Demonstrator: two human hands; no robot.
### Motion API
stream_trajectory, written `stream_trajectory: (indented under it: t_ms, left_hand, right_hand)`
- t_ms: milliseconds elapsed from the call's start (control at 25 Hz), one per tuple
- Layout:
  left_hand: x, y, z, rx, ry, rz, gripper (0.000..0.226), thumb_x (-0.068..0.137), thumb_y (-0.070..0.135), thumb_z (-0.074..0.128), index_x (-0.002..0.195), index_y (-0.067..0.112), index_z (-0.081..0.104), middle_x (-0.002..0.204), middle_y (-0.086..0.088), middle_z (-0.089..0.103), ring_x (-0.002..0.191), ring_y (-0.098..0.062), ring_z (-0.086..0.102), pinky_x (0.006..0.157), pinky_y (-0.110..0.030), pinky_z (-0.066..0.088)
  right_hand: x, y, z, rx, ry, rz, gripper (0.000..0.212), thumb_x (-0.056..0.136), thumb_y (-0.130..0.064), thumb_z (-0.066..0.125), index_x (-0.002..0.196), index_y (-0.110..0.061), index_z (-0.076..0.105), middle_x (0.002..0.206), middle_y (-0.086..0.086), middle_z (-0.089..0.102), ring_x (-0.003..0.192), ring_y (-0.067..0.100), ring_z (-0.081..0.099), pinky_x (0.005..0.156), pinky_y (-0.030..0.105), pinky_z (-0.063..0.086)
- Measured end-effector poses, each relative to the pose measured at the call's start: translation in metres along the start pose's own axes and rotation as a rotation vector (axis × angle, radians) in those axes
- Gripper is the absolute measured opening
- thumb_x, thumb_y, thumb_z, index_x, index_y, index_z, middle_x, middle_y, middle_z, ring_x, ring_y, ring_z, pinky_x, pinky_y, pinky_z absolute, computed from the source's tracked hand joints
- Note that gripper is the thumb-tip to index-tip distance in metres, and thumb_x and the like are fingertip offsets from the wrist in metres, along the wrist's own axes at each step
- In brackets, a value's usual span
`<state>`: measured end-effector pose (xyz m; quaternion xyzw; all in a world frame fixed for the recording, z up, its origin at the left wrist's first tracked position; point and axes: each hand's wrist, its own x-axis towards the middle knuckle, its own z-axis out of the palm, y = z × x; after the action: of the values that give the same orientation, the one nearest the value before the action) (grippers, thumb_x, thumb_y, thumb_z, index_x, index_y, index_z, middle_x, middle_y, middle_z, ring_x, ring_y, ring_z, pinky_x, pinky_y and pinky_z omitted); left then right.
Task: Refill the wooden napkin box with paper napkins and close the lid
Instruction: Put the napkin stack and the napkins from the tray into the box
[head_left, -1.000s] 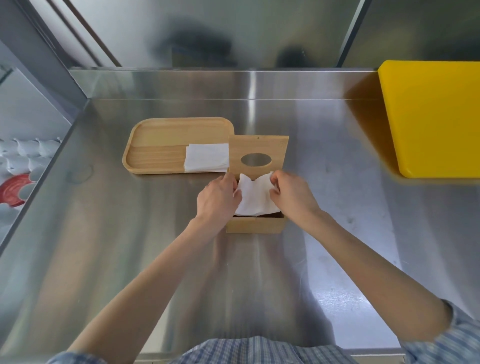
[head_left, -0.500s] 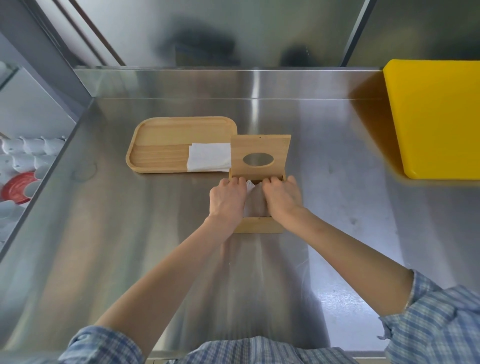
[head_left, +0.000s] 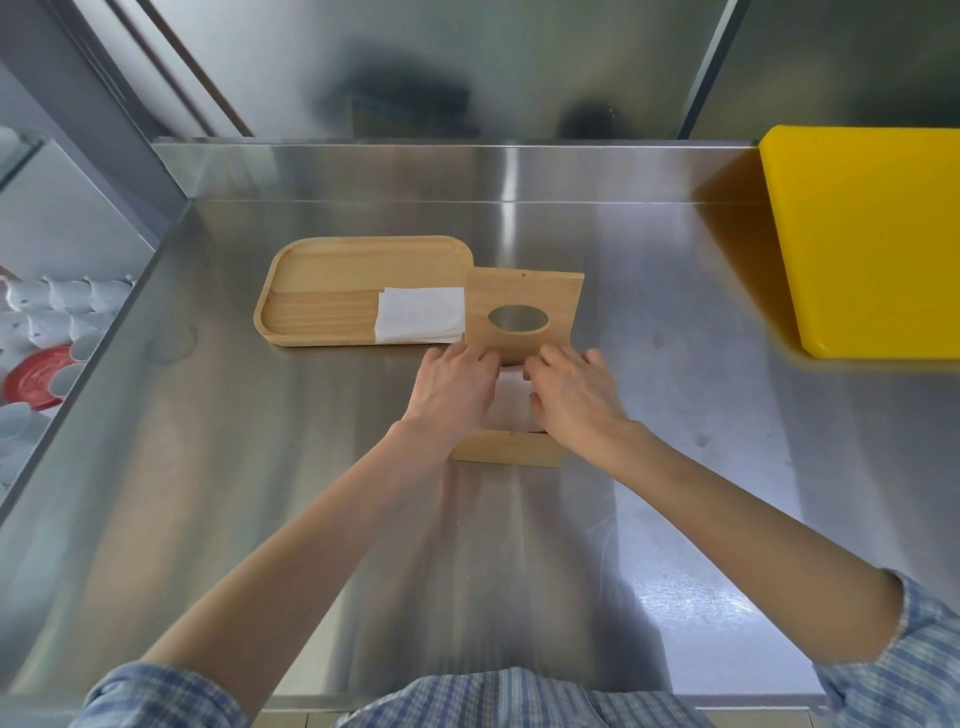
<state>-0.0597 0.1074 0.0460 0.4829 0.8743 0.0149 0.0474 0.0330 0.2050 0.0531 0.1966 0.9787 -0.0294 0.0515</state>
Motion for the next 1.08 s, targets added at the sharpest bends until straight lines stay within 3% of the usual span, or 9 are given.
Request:
stream_trajectory:
  t_ms: [240, 360, 600, 680, 880, 960, 1080]
  left_hand:
    - [0.01, 0.001, 0.006, 0.291, -0.392, 0.129, 0.035, 0.096, 0.03, 0.036, 0.119, 0.012, 0.056, 0.124, -0.004, 0.06, 0.123, -0.024, 0.045, 0.113, -0.049, 0.015]
    - [0.018, 0.002, 0.011, 0.398, -0.536, 0.151, 0.042, 0.099, 0.034, 0.028, 0.13, 0.014, 0.049, 0.138, -0.002, 0.048, 0.136, -0.024, 0.031, 0.114, -0.057, 0.003]
    - [0.022, -0.001, 0.016, 0.429, -0.607, 0.156, 0.043, 0.099, 0.027, 0.026, 0.14, 0.015, 0.036, 0.15, -0.002, 0.033, 0.141, -0.024, 0.02, 0.114, -0.056, 0.004]
    - [0.019, 0.0, 0.012, 0.361, -0.549, 0.145, 0.042, 0.099, 0.028, 0.027, 0.137, 0.013, 0.04, 0.146, -0.003, 0.039, 0.139, -0.024, 0.025, 0.115, -0.053, 0.007]
    - [-0.001, -0.005, 0.008, -0.151, -0.132, 0.081, 0.037, 0.093, 0.022, 0.039, 0.128, 0.016, 0.051, 0.131, -0.002, 0.058, 0.122, -0.022, 0.05, 0.102, -0.032, 0.031]
    - [-0.01, -0.01, 0.001, -0.216, -0.019, 0.046, 0.035, 0.093, 0.024, 0.04, 0.126, 0.018, 0.052, 0.127, -0.001, 0.06, 0.119, -0.022, 0.051, 0.095, -0.03, 0.036]
    - [-0.021, -0.023, -0.012, -0.255, 0.103, -0.02, 0.032, 0.094, 0.026, 0.041, 0.121, 0.016, 0.055, 0.119, -0.002, 0.062, 0.115, -0.023, 0.052, 0.086, -0.03, 0.039]
  right_hand:
    - [0.008, -0.003, 0.012, -0.148, -0.243, 0.019, 0.022, 0.089, -0.009, 0.048, 0.106, -0.013, 0.06, 0.116, 0.005, 0.061, 0.114, 0.022, 0.05, 0.079, 0.032, 0.021]
    - [0.017, -0.001, 0.014, -0.192, -0.37, 0.05, 0.023, 0.093, -0.016, 0.045, 0.108, -0.017, 0.062, 0.12, 0.003, 0.06, 0.118, 0.018, 0.046, 0.096, 0.037, 0.028]
    - [0.024, 0.003, 0.016, -0.221, -0.482, 0.027, 0.028, 0.095, -0.023, 0.04, 0.113, -0.019, 0.061, 0.127, 0.001, 0.057, 0.13, 0.016, 0.035, 0.114, 0.048, 0.012]
    - [0.021, 0.005, 0.014, -0.16, -0.441, 0.011, 0.029, 0.094, -0.022, 0.041, 0.114, -0.015, 0.061, 0.127, 0.003, 0.056, 0.131, 0.017, 0.035, 0.116, 0.052, 0.005]
    - [0.006, 0.002, 0.008, 0.13, -0.187, 0.04, 0.034, 0.093, -0.019, 0.042, 0.125, -0.012, 0.052, 0.132, 0.002, 0.053, 0.13, 0.018, 0.043, 0.118, 0.048, 0.003]
    - [0.001, -0.003, 0.005, 0.168, -0.108, 0.038, 0.037, 0.093, -0.019, 0.042, 0.129, -0.014, 0.05, 0.133, 0.002, 0.054, 0.127, 0.02, 0.047, 0.117, 0.042, 0.014]
    - [-0.002, -0.013, -0.006, 0.276, -0.018, 0.021, 0.04, 0.095, -0.02, 0.042, 0.135, -0.016, 0.044, 0.136, 0.004, 0.054, 0.124, 0.025, 0.05, 0.103, 0.036, 0.037]
